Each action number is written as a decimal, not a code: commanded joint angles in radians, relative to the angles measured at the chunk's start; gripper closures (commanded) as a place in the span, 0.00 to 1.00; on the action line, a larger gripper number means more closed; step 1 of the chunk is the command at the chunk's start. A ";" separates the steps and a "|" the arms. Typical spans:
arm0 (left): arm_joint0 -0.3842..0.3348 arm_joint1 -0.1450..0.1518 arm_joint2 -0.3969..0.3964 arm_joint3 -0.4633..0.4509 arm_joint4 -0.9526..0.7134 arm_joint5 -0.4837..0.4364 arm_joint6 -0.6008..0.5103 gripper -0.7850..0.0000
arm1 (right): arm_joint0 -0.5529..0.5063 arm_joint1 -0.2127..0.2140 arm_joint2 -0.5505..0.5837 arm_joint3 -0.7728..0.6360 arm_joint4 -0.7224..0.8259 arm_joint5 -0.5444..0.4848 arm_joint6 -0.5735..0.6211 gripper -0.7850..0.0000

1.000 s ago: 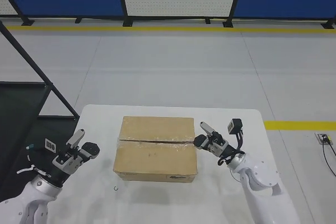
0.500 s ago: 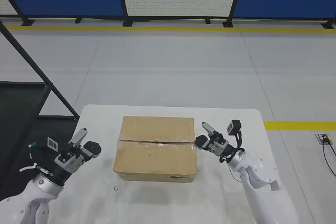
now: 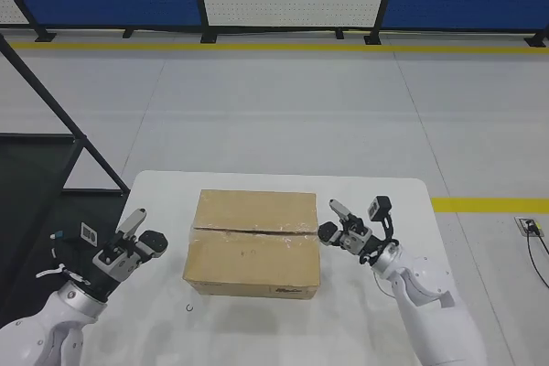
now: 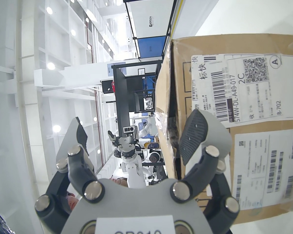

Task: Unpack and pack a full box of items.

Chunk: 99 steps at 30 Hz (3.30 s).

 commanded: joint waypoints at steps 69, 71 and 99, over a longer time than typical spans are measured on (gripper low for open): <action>0.117 0.034 -0.242 0.082 -0.228 -0.118 -0.050 0.00 | 0.656 -0.393 -0.745 0.682 0.123 -0.115 -0.116 0.00; 0.117 0.035 -0.243 0.084 -0.234 -0.120 -0.054 0.00 | 0.665 -0.401 -0.738 0.704 0.133 -0.141 -0.111 0.00; 0.023 0.058 -0.133 0.077 -0.163 -0.075 -0.101 0.00 | -0.104 -0.101 -0.026 -0.288 -0.065 -0.389 -0.093 0.00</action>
